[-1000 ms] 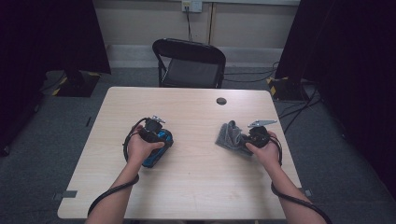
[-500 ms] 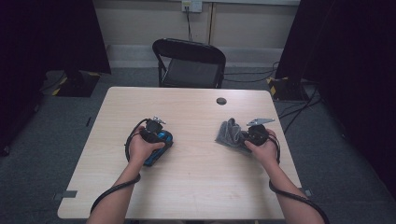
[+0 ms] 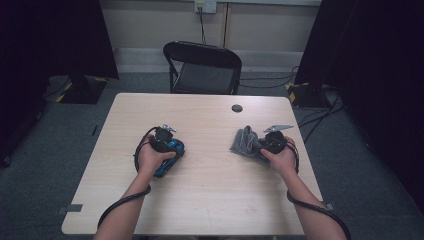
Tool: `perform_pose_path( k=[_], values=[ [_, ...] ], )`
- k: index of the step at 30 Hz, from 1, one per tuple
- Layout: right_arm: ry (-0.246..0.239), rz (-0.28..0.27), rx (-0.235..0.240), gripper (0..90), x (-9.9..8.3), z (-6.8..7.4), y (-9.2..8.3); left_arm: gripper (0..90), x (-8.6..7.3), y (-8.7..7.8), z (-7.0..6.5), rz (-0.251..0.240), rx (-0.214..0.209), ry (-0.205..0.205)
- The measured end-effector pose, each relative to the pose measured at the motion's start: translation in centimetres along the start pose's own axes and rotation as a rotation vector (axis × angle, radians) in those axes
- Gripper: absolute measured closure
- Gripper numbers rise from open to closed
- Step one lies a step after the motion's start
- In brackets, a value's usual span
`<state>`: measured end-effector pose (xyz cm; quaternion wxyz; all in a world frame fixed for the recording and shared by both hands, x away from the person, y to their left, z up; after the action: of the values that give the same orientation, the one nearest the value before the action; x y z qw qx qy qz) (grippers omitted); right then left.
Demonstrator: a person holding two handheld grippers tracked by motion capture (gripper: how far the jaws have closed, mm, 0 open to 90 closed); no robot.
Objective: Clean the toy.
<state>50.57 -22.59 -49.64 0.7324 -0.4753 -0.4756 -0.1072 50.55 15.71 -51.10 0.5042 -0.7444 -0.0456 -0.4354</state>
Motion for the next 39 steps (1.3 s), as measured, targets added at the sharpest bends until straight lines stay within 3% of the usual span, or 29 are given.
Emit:
perform_pose_path(
  k=[11, 20, 22, 28, 29, 34, 39],
  values=[
    [-0.011, -0.023, -0.019, 36.7, 0.7, -0.2, -1.0, 23.2, -0.1, -0.5, 0.1, 0.022, -0.004, -0.009],
    [-0.022, -0.027, -0.017, 35.1, 0.7, -0.1, -1.3, 19.9, 0.3, -0.9, 0.2, 0.017, -0.003, 0.001],
    [-0.026, -0.029, -0.016, 34.6, 0.8, 0.0, -1.4, 18.9, 0.4, -1.2, 0.3, 0.016, -0.003, -0.013],
    [-0.049, -0.028, -0.018, 34.1, 1.2, 0.3, -1.6, 18.4, 0.7, -2.2, 0.5, -0.011, -0.013, -0.031],
    [-0.059, -0.025, -0.018, 33.4, 1.3, 0.4, -1.8, 18.4, 1.2, -3.0, 0.5, -0.023, -0.005, -0.023],
    [-0.039, -0.035, -0.013, 31.2, 1.4, 0.5, -2.2, 17.7, 2.1, -4.3, 0.3, -0.052, 0.000, -0.012],
    [-0.040, -0.040, 0.003, 30.2, 1.7, 0.8, -2.5, 17.7, 2.3, -5.1, -0.5, -0.067, -0.023, -0.009]
  ],
)
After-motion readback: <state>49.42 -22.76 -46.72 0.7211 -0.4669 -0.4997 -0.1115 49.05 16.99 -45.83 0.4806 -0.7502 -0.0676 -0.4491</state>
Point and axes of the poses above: each handheld gripper's, and its own axes: y roughly forward along the jaws, x roughly out of its top, z roughly to its left, the point moved 3 cm from there along y, roughly forward along the jaws, and after that the axes turned 8 degrees about -z, right-handed, at the moved point
